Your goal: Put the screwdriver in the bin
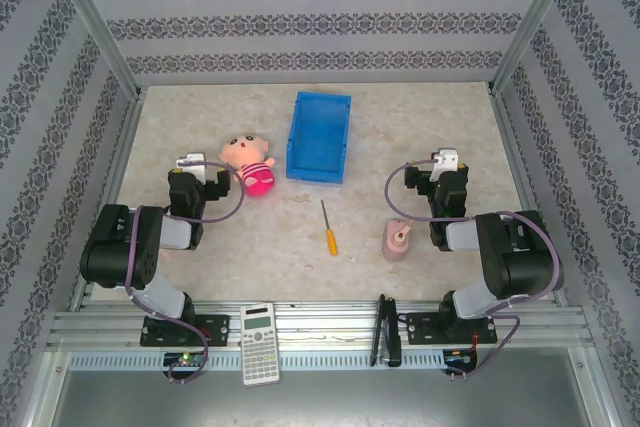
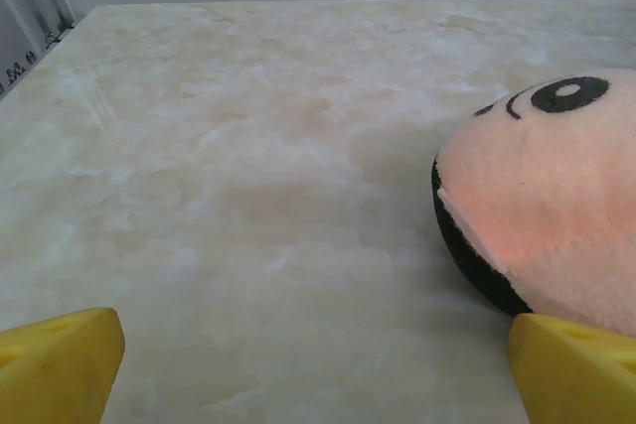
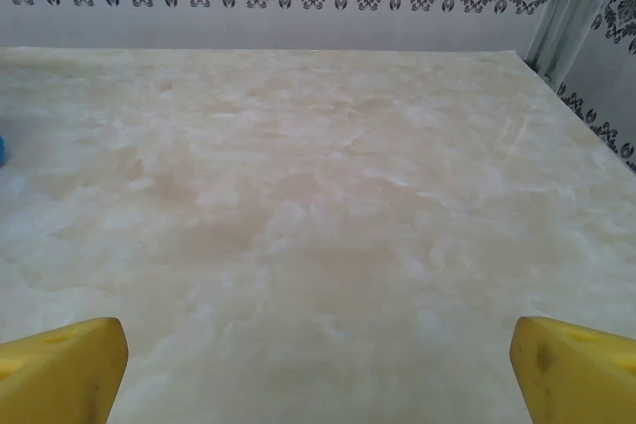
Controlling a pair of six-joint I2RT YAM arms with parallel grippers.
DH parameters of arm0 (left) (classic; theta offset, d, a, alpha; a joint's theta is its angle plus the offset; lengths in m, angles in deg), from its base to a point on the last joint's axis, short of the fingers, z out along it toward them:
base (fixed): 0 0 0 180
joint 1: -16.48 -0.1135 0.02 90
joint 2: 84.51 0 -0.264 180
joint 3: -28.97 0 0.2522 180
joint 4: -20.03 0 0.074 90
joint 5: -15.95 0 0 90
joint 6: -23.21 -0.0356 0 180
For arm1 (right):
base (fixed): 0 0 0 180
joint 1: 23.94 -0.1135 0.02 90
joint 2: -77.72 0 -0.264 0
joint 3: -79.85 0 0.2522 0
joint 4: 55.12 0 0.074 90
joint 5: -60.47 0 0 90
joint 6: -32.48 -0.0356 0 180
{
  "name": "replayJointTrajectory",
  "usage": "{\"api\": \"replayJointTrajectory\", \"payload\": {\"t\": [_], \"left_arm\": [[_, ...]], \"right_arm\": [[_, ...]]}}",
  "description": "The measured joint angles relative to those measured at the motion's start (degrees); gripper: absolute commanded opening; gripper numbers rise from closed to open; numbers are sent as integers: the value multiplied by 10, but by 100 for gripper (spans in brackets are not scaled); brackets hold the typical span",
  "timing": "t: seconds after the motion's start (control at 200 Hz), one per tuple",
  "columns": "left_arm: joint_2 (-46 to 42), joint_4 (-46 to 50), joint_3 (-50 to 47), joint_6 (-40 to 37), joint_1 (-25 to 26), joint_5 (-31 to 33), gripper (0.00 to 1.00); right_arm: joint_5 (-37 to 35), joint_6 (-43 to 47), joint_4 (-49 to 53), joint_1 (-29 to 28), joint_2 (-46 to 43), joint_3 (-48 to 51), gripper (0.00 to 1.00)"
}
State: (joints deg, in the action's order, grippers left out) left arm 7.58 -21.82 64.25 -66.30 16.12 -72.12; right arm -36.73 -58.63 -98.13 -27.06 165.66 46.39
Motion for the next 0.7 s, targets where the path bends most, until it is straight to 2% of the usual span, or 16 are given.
{"api": "replayJointTrajectory", "payload": {"t": [0.699], "left_arm": [[0, 0, 0, 0, 0, 0, 99]], "right_arm": [[7, 0, 0, 0, 0, 0, 98]]}}
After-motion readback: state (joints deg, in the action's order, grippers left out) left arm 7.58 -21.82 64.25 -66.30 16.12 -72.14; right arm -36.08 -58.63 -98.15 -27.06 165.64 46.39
